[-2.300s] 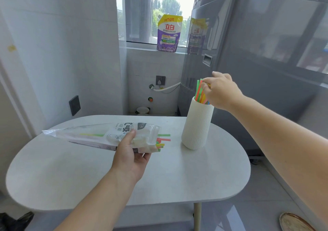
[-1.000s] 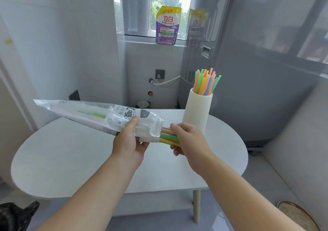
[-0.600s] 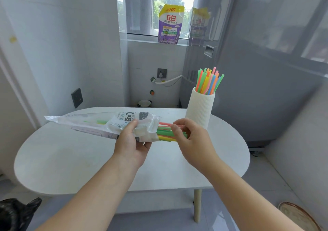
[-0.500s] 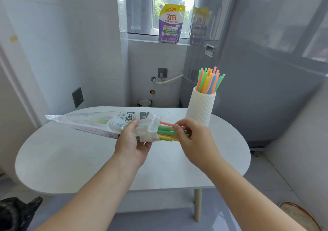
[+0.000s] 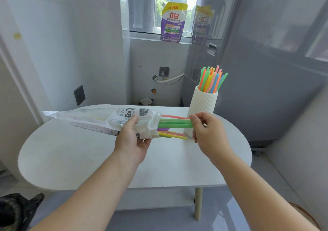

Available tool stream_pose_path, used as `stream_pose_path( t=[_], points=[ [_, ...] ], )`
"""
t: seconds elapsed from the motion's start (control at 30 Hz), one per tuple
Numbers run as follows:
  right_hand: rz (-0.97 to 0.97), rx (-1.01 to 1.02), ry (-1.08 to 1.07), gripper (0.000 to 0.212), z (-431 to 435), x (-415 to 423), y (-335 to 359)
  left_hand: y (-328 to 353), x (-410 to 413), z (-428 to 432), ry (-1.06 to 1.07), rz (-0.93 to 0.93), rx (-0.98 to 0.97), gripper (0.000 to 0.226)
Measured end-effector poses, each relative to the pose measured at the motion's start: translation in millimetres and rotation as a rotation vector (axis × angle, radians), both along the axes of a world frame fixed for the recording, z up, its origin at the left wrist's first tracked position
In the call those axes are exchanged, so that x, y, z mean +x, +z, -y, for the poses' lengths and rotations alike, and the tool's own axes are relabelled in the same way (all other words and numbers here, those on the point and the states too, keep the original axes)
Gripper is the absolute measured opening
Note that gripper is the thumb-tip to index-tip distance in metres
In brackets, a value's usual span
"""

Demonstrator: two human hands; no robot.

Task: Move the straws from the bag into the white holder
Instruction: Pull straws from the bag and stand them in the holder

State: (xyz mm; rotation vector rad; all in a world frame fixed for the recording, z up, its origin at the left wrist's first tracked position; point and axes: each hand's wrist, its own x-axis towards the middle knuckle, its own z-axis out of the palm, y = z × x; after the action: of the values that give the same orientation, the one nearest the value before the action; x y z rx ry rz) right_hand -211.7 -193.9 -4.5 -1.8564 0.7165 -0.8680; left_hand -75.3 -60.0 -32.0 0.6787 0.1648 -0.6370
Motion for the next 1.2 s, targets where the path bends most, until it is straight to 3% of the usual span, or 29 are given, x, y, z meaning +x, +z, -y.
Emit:
stream_pose_path(
  t=[0.2,0.33,0.43,0.6,0.83,1.03,1.2],
  points=[
    [0.028,0.361,0.058,0.016,17,-3,1,-1,0,2,-0.019,0.081,0.044,0.024],
    [0.127,0.525,0.154,0.026,17,-5,3,-2,-4,3,-0.04,0.098,0.06,0.026],
    [0.129,0.54,0.204,0.034,14,-6,5,-2,-5,4,-0.049,0.099,0.062,0.027],
    [0.095,0.52,0.193,0.006,10,-5,4,-2,-5,4,-0.055,0.096,0.034,0.027],
    [0.145,0.574,0.235,0.024,21,-11,11,0,-5,3,-0.055,0.105,0.027,0.026],
    [0.104,0.654,0.273,0.009,40,-26,17,2,-4,0,-0.095,0.133,0.059,0.032],
    [0.276,0.852,0.3,0.016,32,-23,15,3,-9,3,-0.095,0.096,0.057,0.029]
  ],
)
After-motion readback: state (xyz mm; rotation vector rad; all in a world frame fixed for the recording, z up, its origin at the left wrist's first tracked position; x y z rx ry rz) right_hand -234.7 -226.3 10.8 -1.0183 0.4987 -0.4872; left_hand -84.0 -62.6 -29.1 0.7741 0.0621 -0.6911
